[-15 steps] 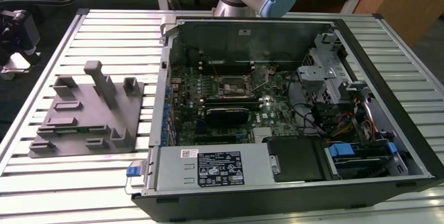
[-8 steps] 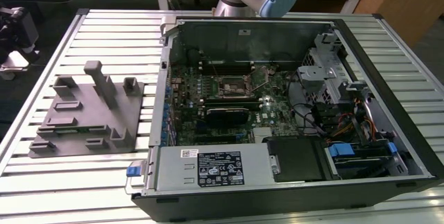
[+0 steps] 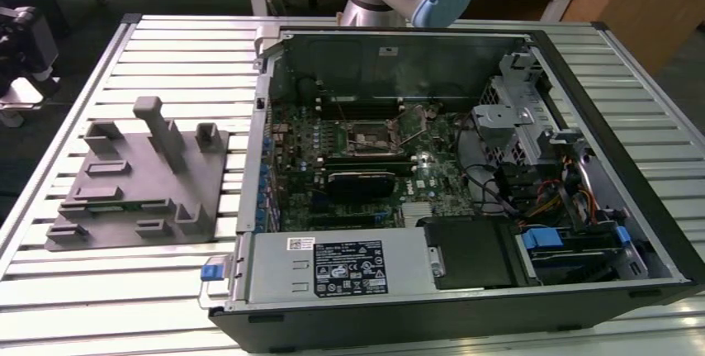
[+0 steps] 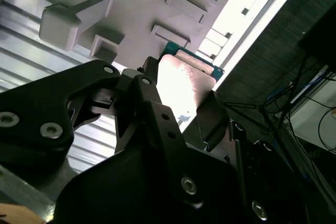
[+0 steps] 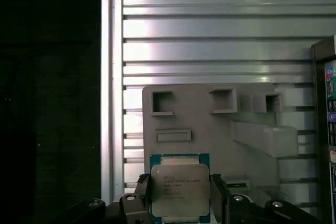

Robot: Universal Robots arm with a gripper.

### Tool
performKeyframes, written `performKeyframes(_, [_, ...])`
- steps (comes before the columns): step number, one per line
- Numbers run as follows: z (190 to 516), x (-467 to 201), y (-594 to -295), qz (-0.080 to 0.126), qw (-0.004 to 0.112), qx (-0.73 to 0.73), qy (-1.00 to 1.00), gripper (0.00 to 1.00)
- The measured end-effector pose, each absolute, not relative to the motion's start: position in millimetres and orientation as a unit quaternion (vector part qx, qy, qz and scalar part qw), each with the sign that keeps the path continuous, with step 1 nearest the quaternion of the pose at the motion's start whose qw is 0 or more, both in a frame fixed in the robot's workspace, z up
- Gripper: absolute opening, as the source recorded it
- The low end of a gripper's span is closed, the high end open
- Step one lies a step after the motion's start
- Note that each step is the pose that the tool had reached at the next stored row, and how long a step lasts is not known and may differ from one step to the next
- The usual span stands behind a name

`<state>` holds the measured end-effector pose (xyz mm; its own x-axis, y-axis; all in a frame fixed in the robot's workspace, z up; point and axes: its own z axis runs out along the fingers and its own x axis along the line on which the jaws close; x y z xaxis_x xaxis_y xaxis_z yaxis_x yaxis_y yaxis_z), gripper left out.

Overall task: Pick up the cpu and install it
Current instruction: 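Pick up the cpu and move it towards the insertion slot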

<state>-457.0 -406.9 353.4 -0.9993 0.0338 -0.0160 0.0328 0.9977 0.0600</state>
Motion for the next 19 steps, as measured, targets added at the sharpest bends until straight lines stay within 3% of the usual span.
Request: performKeyframes(19, [366, -457, -407, 0.03, 0.009, 0.017, 0.999, 0.54])
